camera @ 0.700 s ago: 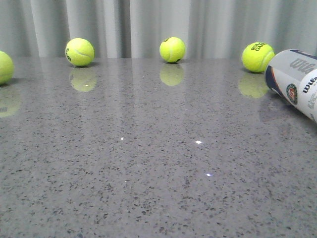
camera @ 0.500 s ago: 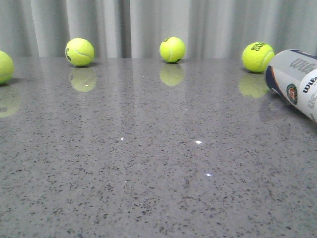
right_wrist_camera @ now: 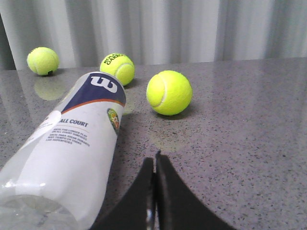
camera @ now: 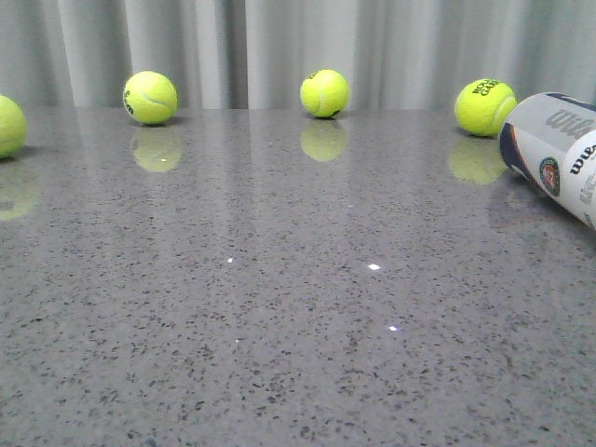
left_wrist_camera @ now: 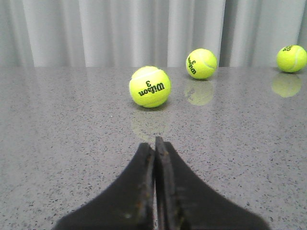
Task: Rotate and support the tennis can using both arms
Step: 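Move the right gripper down toward the lying Wilson tennis can, then close the right gripper around the middle of the can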
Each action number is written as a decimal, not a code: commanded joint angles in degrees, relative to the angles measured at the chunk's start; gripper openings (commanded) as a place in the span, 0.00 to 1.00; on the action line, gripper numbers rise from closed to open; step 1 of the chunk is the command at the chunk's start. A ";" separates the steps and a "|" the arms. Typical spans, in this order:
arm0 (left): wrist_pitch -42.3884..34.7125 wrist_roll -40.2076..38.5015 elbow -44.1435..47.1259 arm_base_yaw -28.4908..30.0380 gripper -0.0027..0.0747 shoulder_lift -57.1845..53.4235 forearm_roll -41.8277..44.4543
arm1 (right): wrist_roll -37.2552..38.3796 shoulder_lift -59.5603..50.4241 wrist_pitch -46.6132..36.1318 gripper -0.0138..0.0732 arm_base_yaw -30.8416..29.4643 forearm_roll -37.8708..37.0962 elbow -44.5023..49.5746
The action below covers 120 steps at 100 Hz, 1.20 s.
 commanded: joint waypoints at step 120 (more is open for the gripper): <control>-4.72 -0.28 2.71 0.29 0.01 -2.25 -0.49 | -0.46 33.56 30.69 0.91 0.59 1.05 -38.25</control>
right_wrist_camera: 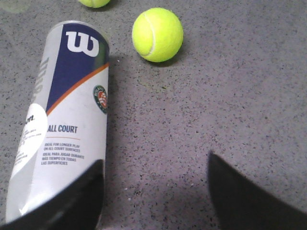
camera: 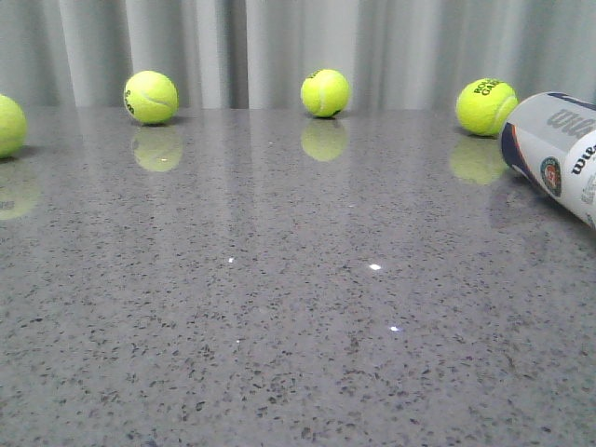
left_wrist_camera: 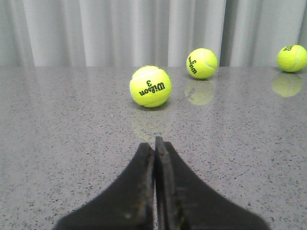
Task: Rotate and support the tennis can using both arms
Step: 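Close the right gripper around the middle of the can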
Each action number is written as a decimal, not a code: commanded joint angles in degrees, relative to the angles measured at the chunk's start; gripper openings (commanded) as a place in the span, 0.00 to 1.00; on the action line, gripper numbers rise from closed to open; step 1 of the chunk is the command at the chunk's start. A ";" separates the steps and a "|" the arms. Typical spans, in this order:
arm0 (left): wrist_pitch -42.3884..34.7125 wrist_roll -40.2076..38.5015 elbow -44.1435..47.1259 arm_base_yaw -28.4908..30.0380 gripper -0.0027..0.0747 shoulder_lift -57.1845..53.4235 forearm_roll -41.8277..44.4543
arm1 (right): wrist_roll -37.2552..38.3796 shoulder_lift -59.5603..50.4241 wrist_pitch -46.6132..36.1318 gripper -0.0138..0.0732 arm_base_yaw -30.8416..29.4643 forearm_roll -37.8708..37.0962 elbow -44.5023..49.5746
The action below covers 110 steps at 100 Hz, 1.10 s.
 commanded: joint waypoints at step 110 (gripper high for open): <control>-4.72 -0.28 2.71 0.29 0.01 -2.25 -0.49 | -5.16 47.53 12.80 0.87 4.24 19.32 -28.52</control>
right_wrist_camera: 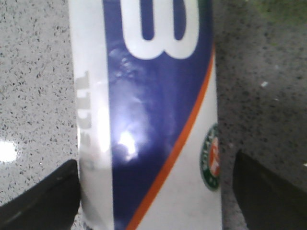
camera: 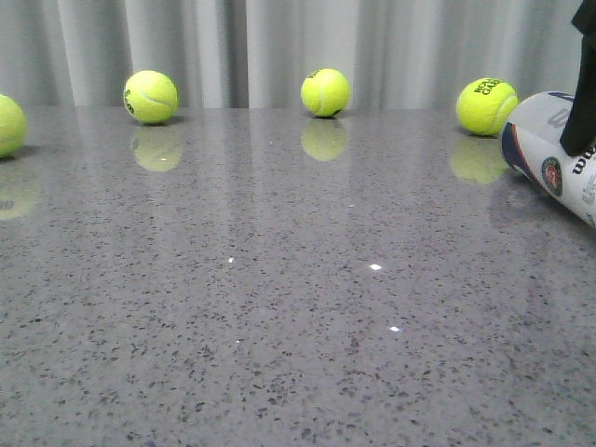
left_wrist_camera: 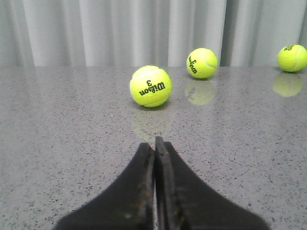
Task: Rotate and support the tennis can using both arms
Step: 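Close the right gripper around the middle of the can, then lift the can with the right gripper and set it down lying sideways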
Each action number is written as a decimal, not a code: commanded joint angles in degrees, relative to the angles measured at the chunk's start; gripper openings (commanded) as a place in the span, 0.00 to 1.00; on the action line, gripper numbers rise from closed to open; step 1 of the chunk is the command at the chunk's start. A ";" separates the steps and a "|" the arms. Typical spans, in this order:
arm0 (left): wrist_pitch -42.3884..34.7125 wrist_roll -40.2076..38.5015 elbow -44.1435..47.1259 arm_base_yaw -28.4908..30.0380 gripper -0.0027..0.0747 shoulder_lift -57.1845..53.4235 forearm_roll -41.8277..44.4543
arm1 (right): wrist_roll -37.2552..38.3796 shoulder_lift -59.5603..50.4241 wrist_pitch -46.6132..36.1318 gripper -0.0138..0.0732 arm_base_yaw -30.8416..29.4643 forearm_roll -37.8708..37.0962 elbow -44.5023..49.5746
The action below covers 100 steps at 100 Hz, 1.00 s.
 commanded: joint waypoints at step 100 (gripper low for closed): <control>-4.72 -0.28 2.71 0.29 0.01 -2.25 -0.49 | -23.11 8.96 11.21 0.49 18.26 1.72 -25.25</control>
